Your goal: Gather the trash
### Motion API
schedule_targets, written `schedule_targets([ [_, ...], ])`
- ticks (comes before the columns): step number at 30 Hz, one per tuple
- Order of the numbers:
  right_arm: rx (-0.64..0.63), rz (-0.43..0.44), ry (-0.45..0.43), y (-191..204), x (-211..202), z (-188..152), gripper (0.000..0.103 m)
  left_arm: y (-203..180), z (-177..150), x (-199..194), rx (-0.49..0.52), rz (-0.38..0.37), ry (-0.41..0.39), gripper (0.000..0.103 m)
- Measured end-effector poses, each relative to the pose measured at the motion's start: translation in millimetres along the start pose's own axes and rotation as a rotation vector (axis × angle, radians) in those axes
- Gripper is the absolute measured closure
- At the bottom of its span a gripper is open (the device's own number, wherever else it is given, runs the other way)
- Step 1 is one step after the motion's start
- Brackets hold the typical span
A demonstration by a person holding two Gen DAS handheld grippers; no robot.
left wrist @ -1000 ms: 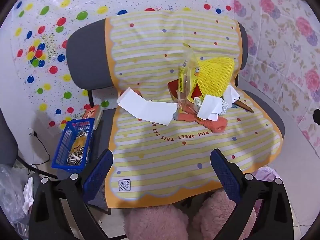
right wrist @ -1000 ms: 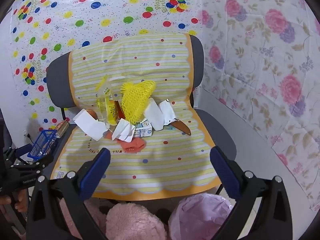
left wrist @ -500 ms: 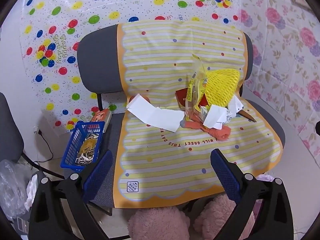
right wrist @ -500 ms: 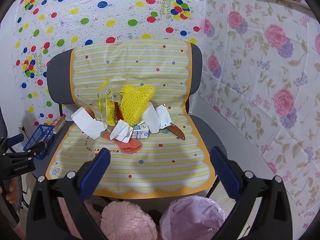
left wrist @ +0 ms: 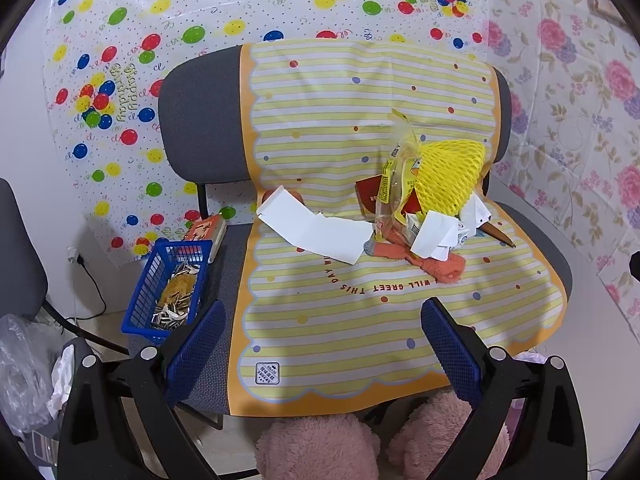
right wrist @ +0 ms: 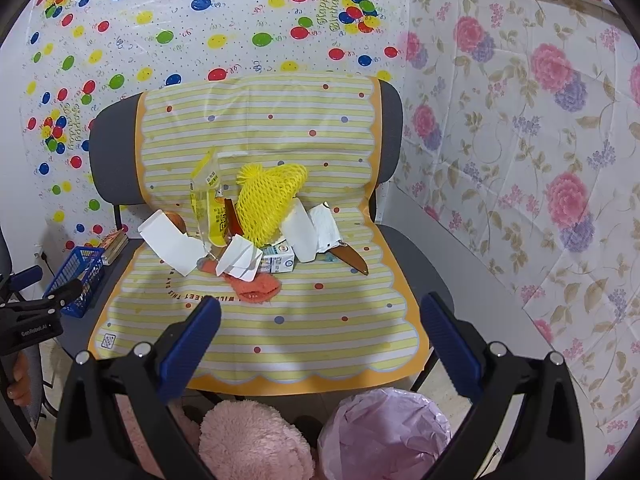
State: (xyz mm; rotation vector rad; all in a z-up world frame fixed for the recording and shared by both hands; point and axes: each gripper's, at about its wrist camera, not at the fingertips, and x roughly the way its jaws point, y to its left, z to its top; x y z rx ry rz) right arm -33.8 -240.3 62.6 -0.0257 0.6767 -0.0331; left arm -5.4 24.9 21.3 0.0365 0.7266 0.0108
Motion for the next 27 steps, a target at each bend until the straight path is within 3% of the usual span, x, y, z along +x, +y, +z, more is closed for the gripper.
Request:
schedule_targets([
  [27,-0.005,-0.001,0.009,-2.7,4.2,-1.3,0.006,4.2,-4.3,2.9,-0.010,0.002,-0.001,0.006],
])
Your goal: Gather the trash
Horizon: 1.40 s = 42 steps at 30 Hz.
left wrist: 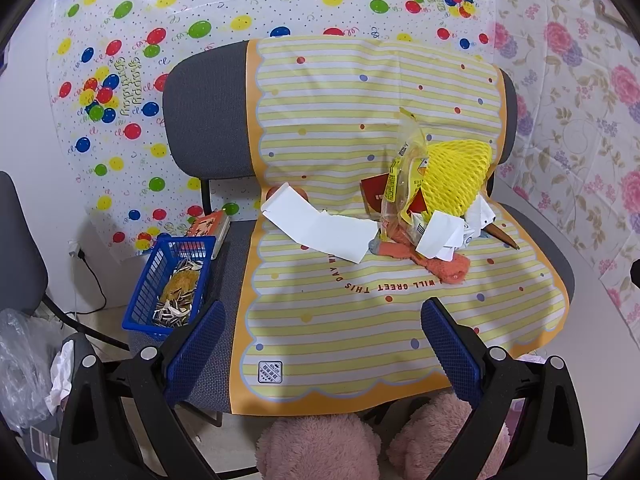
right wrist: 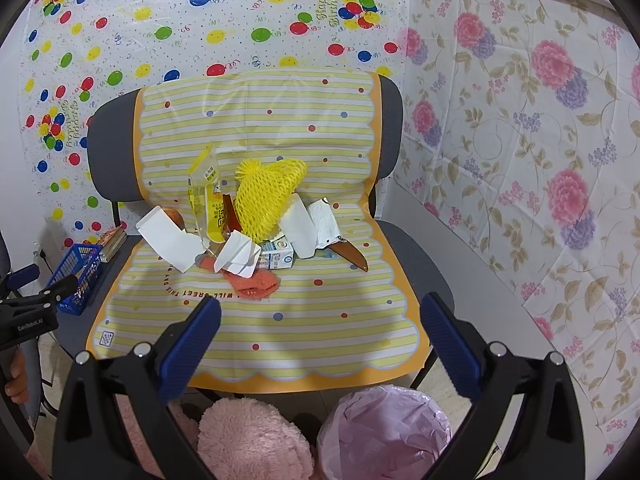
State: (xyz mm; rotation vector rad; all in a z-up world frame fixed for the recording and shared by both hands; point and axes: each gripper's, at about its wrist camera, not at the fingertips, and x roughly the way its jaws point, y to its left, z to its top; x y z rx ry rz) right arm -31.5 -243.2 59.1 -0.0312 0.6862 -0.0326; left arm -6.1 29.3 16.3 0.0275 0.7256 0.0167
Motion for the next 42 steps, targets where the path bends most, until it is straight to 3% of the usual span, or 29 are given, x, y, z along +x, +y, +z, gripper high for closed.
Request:
schedule_targets([
  [42,0.010,0.016,0.025,1.9,15.2,-3.8,0.006,0.7,-6.6,16.5,-0.012,0.003,0.033,0.006],
])
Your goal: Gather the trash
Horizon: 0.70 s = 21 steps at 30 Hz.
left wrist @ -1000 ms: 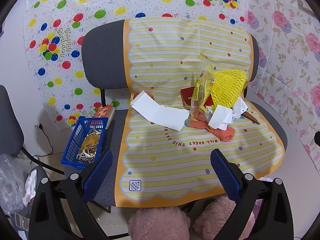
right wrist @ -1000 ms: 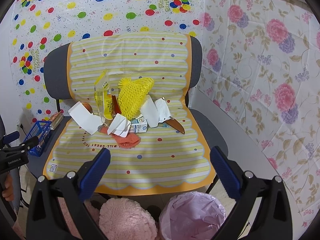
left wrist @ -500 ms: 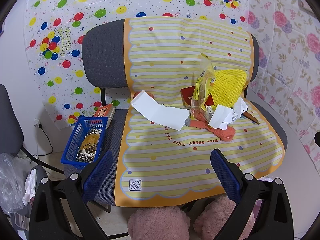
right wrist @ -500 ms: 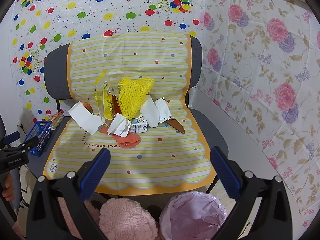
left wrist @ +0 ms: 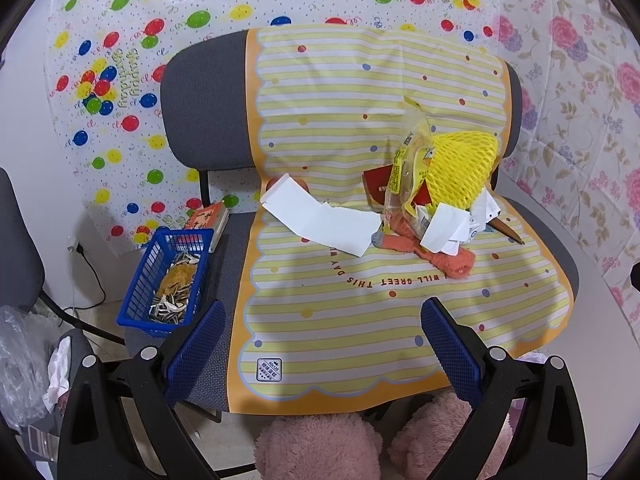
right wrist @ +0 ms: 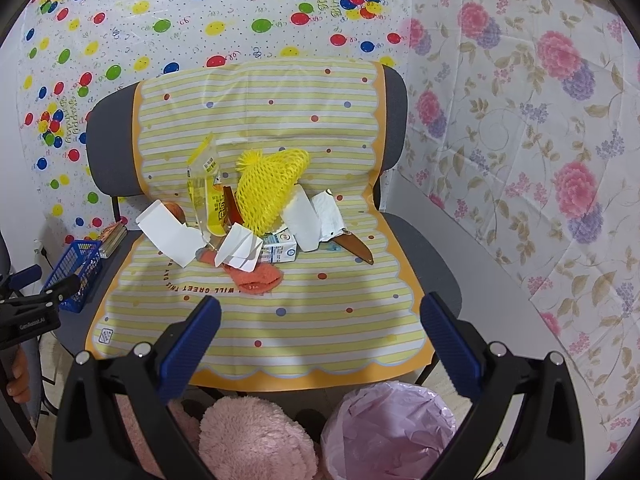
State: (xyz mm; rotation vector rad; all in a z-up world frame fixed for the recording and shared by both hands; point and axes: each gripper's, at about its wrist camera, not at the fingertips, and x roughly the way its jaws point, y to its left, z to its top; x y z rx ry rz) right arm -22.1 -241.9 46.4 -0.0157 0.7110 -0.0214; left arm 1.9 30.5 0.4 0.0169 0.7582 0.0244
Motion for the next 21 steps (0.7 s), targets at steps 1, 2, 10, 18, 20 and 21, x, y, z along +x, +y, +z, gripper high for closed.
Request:
schedule_targets([
  [1,0.010,0.014,0.002,-1.5,4.3,-0.8,0.006,-0.2,1.2,3.3,-0.003,-0.002,0.007,0.006],
  [2,0.014,0.024,0.003,-2.4,7.2,0.7,0.006,-0.1,2.4,6.3,-0.005,-0.006,0.014,0.006],
  [10,-0.033,0.037,-0.049,0.9,31.3,10.0,0.006,6.3,8.9,39.6,-0.024,0.013,0.046,0.006],
  [18,0.015,0.037,-0.019,-6.9,74.1,25.2,0.006,-2.0,24.1,74.5,0.012,0.051,0.041,0.006],
  [20,0.023,0.054,-0.005,-9.3,85.5,27.7,0.006,-8.0,32.9,87.8,0.020,0.016,0.070,0.006],
  [21,0.024,0.057,-0.001,-10.0,90.9,29.0,0.006,-10.9,35.9,92.2,0.024,-0.001,0.074,0.006],
])
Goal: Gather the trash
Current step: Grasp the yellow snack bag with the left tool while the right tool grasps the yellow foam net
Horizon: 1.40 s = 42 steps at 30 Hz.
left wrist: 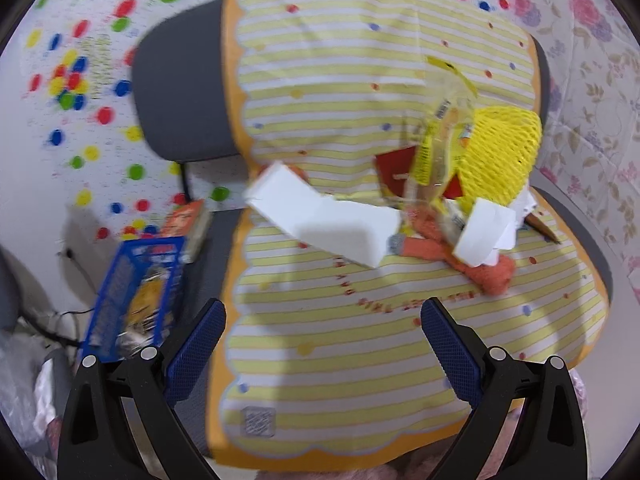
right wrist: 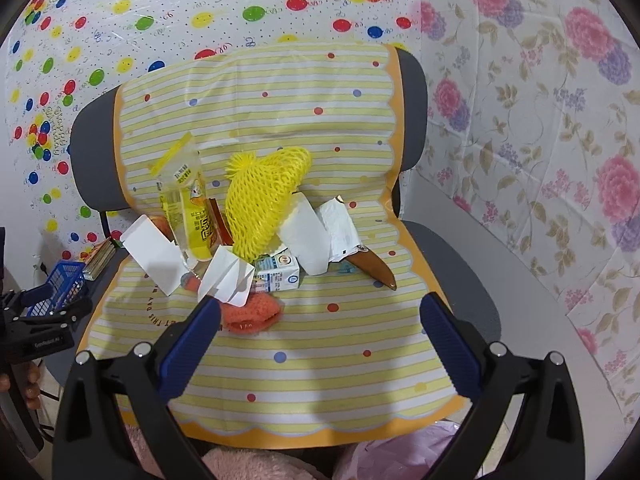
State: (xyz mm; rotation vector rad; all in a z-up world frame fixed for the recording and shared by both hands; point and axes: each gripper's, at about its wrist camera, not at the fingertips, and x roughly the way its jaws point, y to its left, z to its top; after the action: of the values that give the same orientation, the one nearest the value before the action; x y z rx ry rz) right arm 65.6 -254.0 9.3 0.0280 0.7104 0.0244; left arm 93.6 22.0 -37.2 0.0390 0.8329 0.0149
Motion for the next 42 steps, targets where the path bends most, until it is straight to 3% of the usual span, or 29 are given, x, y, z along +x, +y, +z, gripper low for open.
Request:
schedule_targets([
  [8,-0.019,-0.007,-0.016,-5.4,26.2,6.9,0.006,-37.6,35.6,37.9,0.030,-0.097,-0.020,0.006],
  [13,-0.011,-0.017,-0.022,-12.1,33.9,10.2,0.006,-64.8,54.4,63.6,0.086,-0.073,-0.027,0.006],
  [18,-0.012,-0.044,-0.014,-19.2,43.1,11.5,0.006,-76.0,77.3,87.1,0.046,-0.076,-0.029,0.008],
  [29,0.007,-0.055,0.020,-29.2,65.0,8.9,0.006,-98.4,103.9,111.6,0.065,-0.092,-0.088,0.014],
  [30,0.006,-0.053,0.023,-28.6,66.2,8.6,0.006,-96.7,103.8,111.9,0.061,-0.095,-0.087,0.018],
  [31,0.003,-0.052,0.026,-27.4,66.6,8.1,0.007,-94.0,104.3,113.1,0.059,-0.097,-0.083,0.041],
  [36,0.009,-0.054,0.041,-24.8,66.8,5.8,0.019,-70.9,101.1,105.4,0.039,-0.156,-0.089,0.066],
  [37,0.013,-0.052,0.043,-24.7,67.0,6.1,0.025,-65.2,101.9,100.3,0.037,-0.169,-0.103,0.079],
  [40,0.010,-0.037,0.042,-23.1,66.1,7.4,0.040,-46.4,107.5,73.5,0.031,-0.182,-0.175,0.091],
  [42,0.004,-0.018,0.035,-22.0,62.6,8.2,0.051,-34.9,108.2,50.3,0.023,-0.185,-0.214,0.092],
])
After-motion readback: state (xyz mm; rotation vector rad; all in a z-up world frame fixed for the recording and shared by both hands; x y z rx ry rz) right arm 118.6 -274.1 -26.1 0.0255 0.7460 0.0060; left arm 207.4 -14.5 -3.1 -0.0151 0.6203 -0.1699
